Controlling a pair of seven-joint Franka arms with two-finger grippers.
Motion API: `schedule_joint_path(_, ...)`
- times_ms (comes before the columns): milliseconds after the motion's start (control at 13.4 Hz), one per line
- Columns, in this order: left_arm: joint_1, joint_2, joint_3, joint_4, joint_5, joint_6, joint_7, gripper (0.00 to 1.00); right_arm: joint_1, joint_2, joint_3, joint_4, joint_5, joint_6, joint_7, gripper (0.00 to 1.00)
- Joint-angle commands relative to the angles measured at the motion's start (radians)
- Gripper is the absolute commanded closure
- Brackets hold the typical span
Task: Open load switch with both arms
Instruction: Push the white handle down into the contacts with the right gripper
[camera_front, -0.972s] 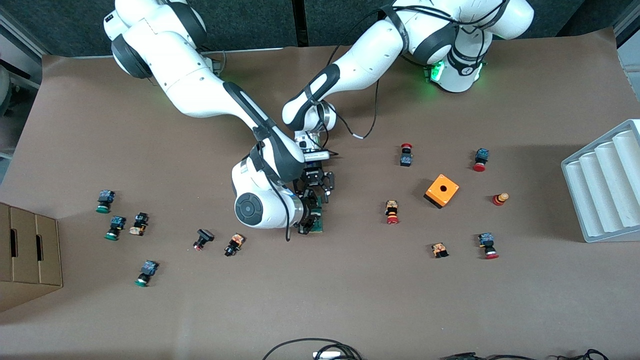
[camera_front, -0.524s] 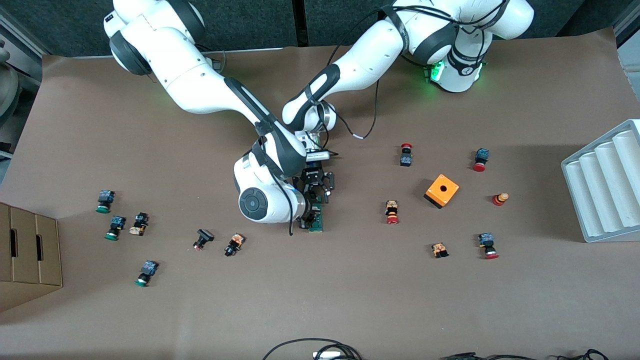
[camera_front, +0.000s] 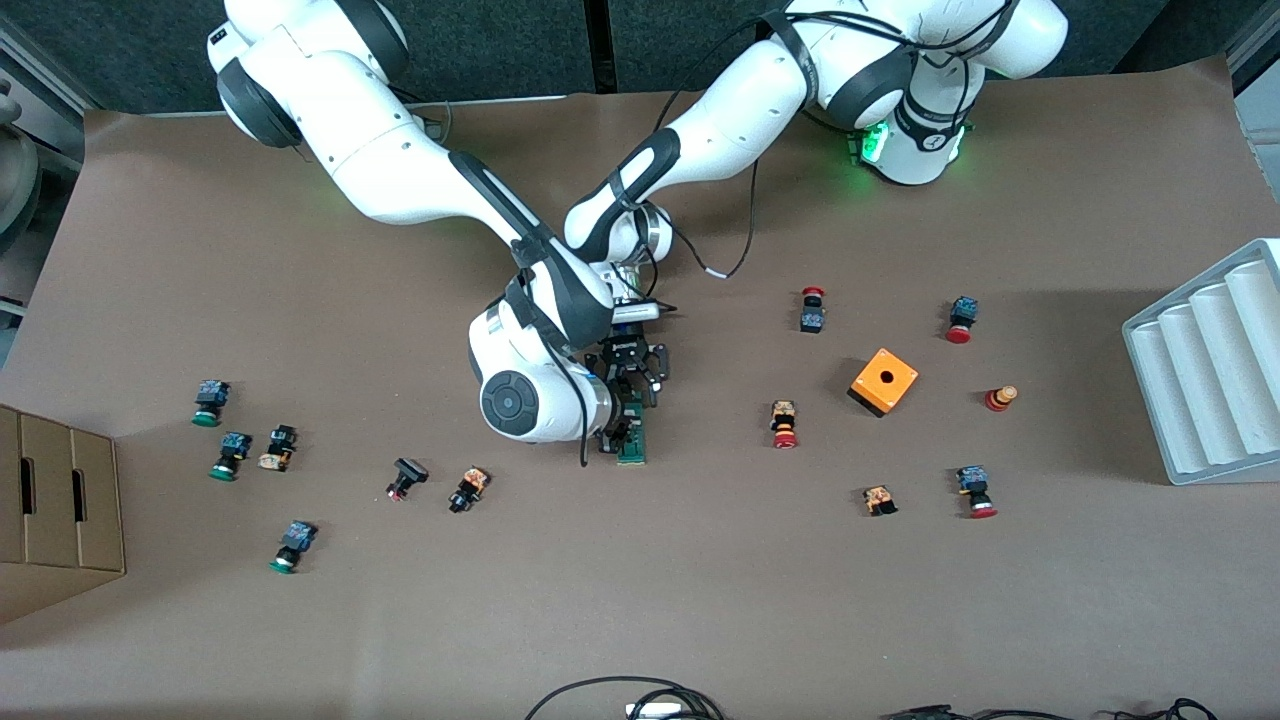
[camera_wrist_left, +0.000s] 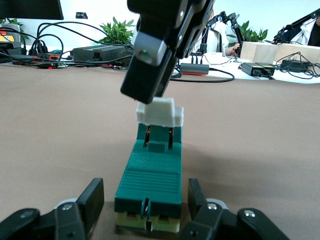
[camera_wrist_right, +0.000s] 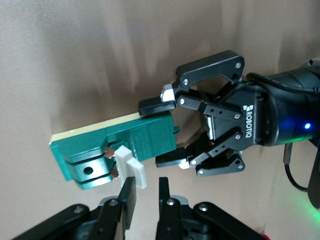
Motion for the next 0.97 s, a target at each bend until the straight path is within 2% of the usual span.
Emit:
schedule_joint_path(0, 0.006, -0.003, -0.004, 0.005, 0.009, 0.001, -0.008, 0.24, 0.001, -0.031, 0.011, -0.046, -0.022, -0.006, 0.006, 0.77)
schedule_joint_path(898, 0.006, -0.004, -0.004, 0.005, 0.009, 0.001, -0.008, 0.24, 0.012, 0.004, 0.011, -0.049, -0.059, 0.040, 0.004, 0.79)
